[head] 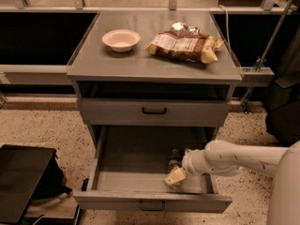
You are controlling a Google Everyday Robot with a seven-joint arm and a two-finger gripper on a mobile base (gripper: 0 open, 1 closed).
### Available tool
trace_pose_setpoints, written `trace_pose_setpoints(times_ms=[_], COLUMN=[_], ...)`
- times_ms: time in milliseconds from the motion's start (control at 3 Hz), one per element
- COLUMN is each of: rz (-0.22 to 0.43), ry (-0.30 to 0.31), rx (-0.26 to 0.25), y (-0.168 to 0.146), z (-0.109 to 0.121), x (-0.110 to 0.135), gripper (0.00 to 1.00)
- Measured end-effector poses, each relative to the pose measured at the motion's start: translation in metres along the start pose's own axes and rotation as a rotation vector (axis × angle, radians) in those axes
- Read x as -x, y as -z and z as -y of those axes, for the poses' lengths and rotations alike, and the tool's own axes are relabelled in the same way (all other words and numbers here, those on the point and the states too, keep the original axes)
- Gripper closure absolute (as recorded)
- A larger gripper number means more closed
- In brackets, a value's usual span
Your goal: Pick water bottle from middle drawer and place on counter
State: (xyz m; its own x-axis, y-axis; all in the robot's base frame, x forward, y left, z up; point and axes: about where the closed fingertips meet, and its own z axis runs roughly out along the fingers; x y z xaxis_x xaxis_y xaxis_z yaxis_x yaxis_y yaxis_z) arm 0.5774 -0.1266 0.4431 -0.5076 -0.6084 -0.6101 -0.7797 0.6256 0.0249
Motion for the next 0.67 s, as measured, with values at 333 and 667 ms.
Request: trace_pose_setpoints(times_ms=[333,667], rz=[-0.006,-0.006], ry=[-0.06,-0.06], rx=[0.166,0.166], y=[-0.0491,-0.0492], z=[-0.039,-0.0391], x=[-0.0244,-0.0244], gripper=[0.0,0.0])
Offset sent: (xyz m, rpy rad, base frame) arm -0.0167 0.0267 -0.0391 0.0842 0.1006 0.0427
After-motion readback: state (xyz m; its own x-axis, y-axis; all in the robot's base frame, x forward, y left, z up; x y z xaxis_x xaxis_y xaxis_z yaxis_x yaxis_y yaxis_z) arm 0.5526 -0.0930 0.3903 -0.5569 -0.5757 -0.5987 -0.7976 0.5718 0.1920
